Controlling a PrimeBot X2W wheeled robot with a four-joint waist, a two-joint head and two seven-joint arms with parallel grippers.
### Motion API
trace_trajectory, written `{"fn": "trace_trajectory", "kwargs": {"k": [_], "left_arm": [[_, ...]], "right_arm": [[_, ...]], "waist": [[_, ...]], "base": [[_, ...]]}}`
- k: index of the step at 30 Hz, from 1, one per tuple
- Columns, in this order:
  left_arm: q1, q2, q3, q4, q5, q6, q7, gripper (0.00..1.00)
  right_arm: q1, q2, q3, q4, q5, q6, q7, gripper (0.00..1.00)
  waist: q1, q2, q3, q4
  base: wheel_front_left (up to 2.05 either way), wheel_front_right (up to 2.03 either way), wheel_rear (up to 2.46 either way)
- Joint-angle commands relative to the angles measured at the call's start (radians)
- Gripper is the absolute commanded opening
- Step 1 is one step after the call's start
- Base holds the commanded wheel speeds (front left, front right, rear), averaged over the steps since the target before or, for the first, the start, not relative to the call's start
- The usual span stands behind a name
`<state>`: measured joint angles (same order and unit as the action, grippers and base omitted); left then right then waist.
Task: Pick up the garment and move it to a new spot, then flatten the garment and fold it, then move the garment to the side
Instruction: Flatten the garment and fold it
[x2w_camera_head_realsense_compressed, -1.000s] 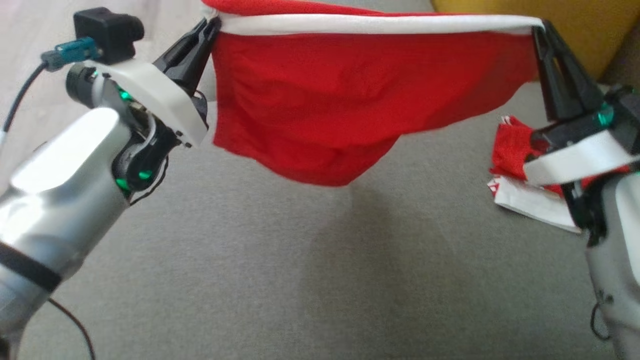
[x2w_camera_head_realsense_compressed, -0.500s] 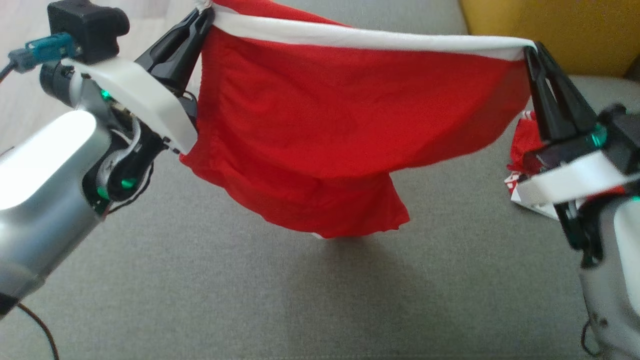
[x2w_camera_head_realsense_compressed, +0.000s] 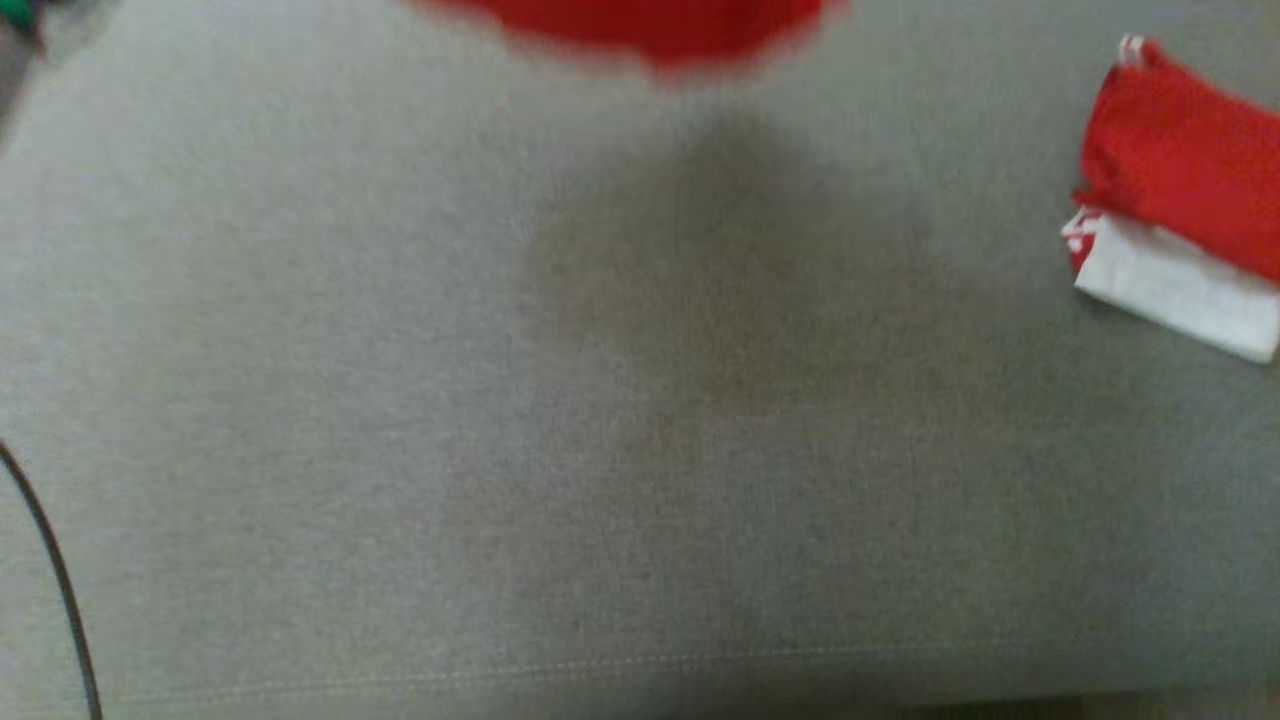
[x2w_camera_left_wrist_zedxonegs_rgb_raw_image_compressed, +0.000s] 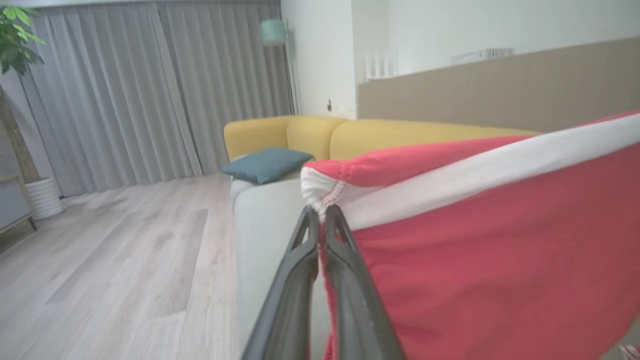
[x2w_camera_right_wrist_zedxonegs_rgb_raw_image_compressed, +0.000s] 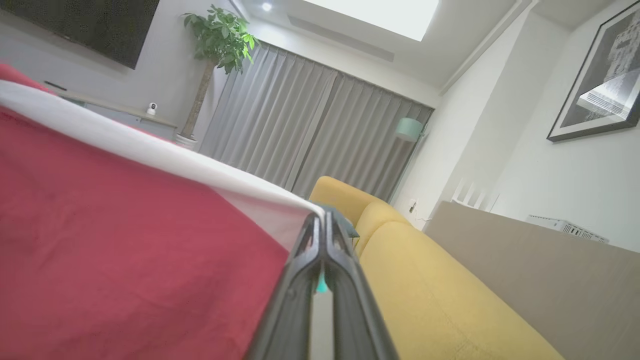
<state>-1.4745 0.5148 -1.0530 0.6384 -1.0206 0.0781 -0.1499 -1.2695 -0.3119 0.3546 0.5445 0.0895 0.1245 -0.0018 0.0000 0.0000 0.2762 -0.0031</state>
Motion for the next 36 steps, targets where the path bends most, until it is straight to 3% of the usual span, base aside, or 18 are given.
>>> {"fn": "trace_trajectory", "kwargs": {"k": [1,8,13,19,28,36], "left_arm": [[-0.089,0.036,0.058,0.023,0.013,0.004,-0.021,0.00],[-0.261,-0.058,0.141,0.202,0.085,-0.014,-0.110,0.00],[-0.204,-0.096,0.290,0.187,0.147,-0.037,-0.111,0.00],[-0.053,-0.148,0.393,0.201,0.229,-0.112,-0.112,0.00],[0.252,-0.202,0.432,0.127,0.412,-0.195,-0.112,0.00],[0.507,-0.200,0.390,0.045,0.494,-0.208,-0.112,0.00]], "right_arm": [[-0.058,0.012,-0.019,0.005,-0.009,0.006,-0.019,0.00],[-0.326,0.124,-0.198,0.283,-0.102,0.006,-0.199,0.00],[-0.317,0.207,-0.243,0.422,-0.139,0.006,-0.244,0.00],[-0.238,0.234,-0.236,0.538,-0.146,0.006,-0.257,0.00],[-0.050,0.195,-0.159,0.576,-0.100,0.006,-0.260,0.00],[0.113,0.138,0.071,0.626,0.030,0.006,-0.254,0.00]], "waist": [[0.0000,0.0000,0.109,-0.024],[0.0000,0.0000,0.219,-0.035],[0.0000,0.0000,0.277,-0.043],[0.0000,0.0000,0.315,-0.026],[0.0000,0.0000,0.236,0.025],[0.0000,0.0000,0.095,0.046]], "base": [[0.00,0.00,0.00],[0.00,0.00,0.00],[0.00,0.00,0.00],[0.00,0.00,0.00],[0.00,0.00,0.00],[0.00,0.00,0.00]]}}
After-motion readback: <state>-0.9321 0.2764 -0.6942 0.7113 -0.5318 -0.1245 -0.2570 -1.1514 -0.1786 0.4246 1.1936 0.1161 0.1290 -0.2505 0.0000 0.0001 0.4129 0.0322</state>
